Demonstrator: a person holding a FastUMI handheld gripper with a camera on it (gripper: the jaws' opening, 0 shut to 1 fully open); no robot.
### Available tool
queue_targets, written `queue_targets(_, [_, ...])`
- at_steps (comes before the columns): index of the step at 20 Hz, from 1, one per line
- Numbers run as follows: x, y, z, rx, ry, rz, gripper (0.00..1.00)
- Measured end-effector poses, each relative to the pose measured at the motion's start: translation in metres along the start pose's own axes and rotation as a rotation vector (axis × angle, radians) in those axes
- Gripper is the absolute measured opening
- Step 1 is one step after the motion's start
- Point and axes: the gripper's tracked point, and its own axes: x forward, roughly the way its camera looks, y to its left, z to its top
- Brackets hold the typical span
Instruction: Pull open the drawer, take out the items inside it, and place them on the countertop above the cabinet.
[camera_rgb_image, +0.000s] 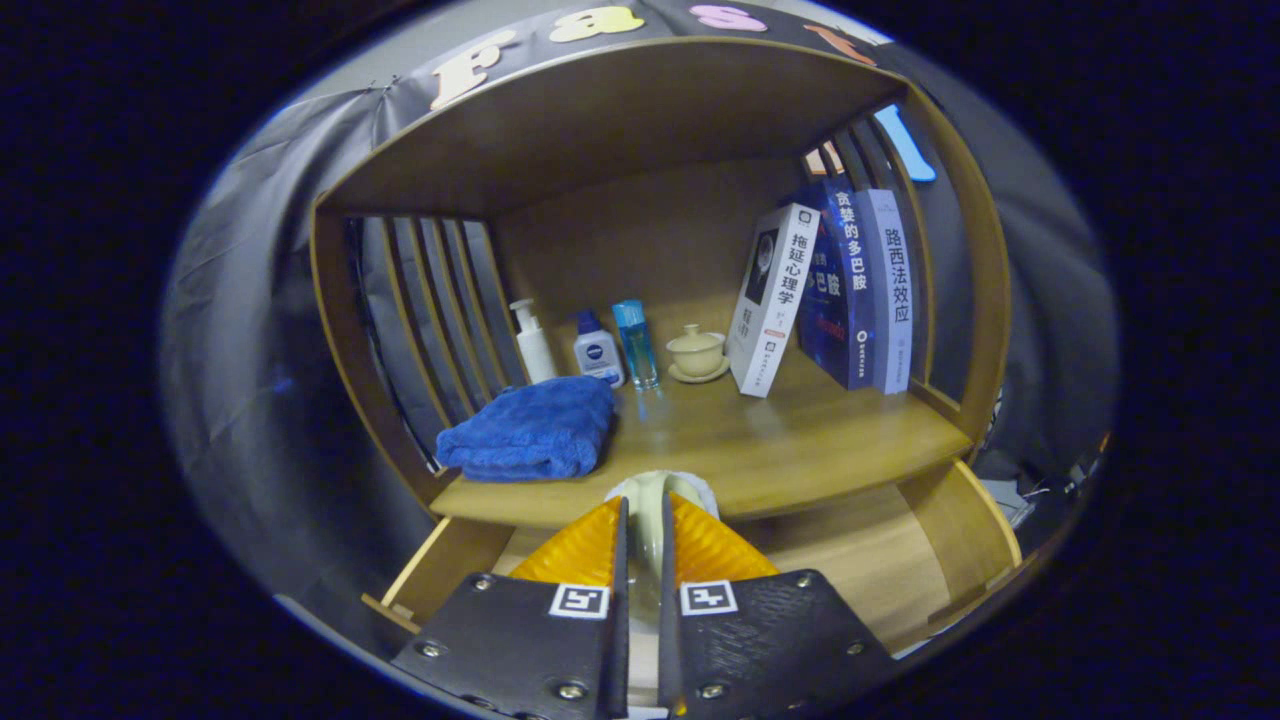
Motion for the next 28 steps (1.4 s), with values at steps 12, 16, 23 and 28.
queue_targets(12, [0.096, 0.001, 0.015, 0.172, 0.019, 0.012, 0.12])
queue_targets(16, [0.117, 0.002, 0.022, 0.092, -0.039, -0.023, 0.12])
queue_targets(23, [0.128, -0.001, 0.028, 0.049, -0.061, -0.084, 0.12])
queue_targets(28, [0.112, -0.013, 0.031, 0.092, -0.082, -0.216, 0.17])
